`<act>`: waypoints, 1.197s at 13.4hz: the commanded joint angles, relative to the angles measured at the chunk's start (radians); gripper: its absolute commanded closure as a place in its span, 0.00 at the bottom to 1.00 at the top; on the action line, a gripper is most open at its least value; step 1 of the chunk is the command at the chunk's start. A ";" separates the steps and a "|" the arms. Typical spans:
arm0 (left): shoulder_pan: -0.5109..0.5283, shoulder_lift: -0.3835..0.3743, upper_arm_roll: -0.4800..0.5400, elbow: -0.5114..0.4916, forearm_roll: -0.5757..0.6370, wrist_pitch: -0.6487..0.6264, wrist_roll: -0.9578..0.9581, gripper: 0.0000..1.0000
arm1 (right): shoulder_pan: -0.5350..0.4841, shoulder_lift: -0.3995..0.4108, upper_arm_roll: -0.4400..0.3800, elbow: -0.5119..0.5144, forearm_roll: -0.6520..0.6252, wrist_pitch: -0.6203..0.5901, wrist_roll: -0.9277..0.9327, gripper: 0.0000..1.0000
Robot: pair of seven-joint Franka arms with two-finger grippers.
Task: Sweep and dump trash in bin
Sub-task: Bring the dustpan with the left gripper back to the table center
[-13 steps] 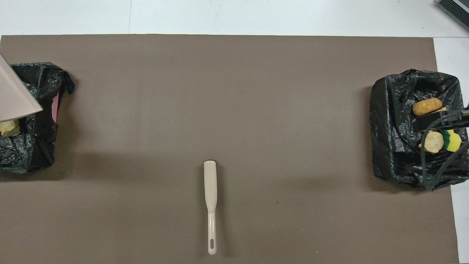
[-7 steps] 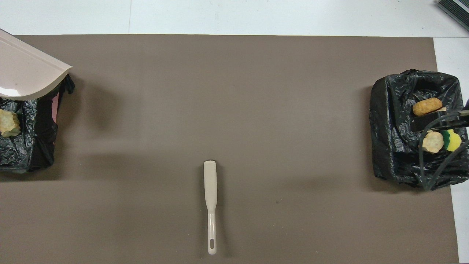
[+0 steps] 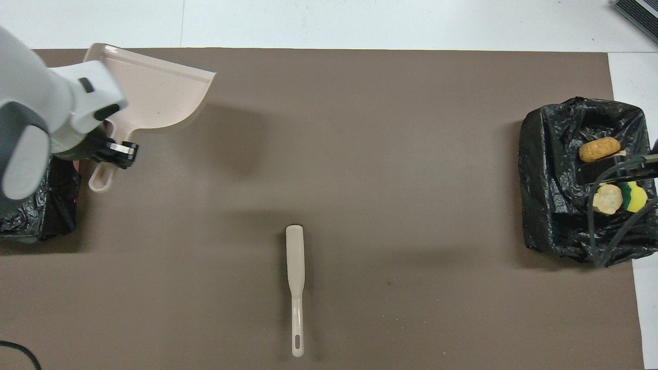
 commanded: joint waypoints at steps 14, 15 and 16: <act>-0.347 0.298 0.022 -0.094 -0.135 0.503 -0.423 1.00 | -0.010 -0.008 0.011 0.002 0.004 -0.016 0.017 0.00; -0.350 0.298 0.024 -0.094 -0.135 0.503 -0.419 1.00 | -0.010 -0.008 0.011 0.002 0.004 -0.016 0.017 0.00; -0.347 0.300 0.022 -0.095 -0.135 0.510 -0.413 1.00 | -0.010 -0.008 0.011 0.002 0.004 -0.016 0.017 0.00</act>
